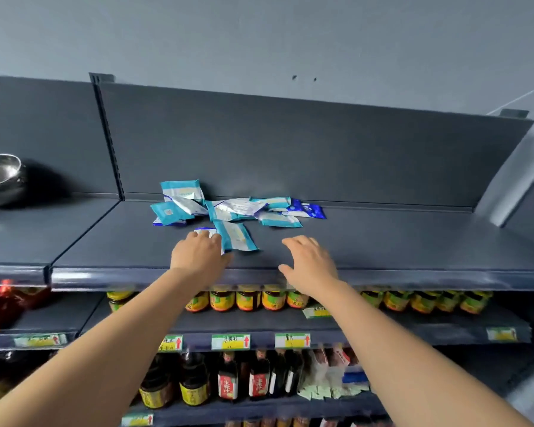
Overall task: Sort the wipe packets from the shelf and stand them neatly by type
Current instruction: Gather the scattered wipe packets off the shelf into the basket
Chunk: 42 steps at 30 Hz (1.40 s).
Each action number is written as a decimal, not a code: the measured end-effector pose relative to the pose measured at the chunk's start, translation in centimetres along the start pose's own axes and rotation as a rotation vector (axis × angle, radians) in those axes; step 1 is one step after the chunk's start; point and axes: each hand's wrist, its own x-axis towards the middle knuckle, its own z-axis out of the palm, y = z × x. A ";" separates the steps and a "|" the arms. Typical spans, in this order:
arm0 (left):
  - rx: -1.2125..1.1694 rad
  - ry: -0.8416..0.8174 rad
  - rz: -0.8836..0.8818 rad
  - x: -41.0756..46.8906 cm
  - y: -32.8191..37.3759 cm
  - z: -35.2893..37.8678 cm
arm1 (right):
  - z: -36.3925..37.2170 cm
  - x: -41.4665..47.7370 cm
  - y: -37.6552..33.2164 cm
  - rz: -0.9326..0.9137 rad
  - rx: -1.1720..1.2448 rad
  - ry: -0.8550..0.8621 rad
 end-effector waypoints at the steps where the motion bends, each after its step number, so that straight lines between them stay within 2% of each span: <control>1: 0.002 -0.024 -0.037 1.4 -0.1 0.4 | 0.3 1.6 0.4 -0.008 -0.001 -0.004; 9: -0.125 -0.227 -0.335 10.5 0.1 3.4 | 3.6 12.2 3.4 -0.049 -0.051 -0.081; 13: -0.205 -0.278 -0.369 13.1 -0.1 4.0 | 5.5 15.2 4.4 -0.055 -0.041 -0.117; 17: -0.306 -0.404 -0.384 15.7 -1.2 3.9 | 7.1 17.3 4.4 -0.018 0.005 -0.102; 21: -0.467 -0.465 -0.236 17.1 -1.4 3.3 | 6.6 18.9 3.9 -0.128 -0.191 -0.012; 23: -0.434 -0.438 -0.090 18.2 -1.2 2.4 | 6.1 19.0 3.9 -0.191 -0.127 0.063; 26: -0.458 -0.452 0.046 19.8 -1.5 1.2 | 5.6 18.8 4.0 -0.228 0.004 0.393; 28: -0.509 -0.424 0.069 20.6 -2.1 0.9 | 5.0 19.2 3.4 -0.210 0.041 0.560; 32: -0.663 -0.312 -0.016 21.6 -3.3 0.9 | 3.3 21.5 0.9 -0.126 -0.015 0.645; 37: -0.734 -0.191 -0.205 22.4 -5.5 1.8 | 5.1 24.3 -0.9 -0.080 -0.092 0.128; 40: -0.751 -0.212 -0.251 22.9 -6.9 2.5 | 7.5 25.0 -1.9 -0.022 -0.031 -0.226; 42: -0.782 -0.249 -0.257 23.2 -7.4 2.7 | 8.0 25.4 -2.4 -0.014 -0.041 -0.292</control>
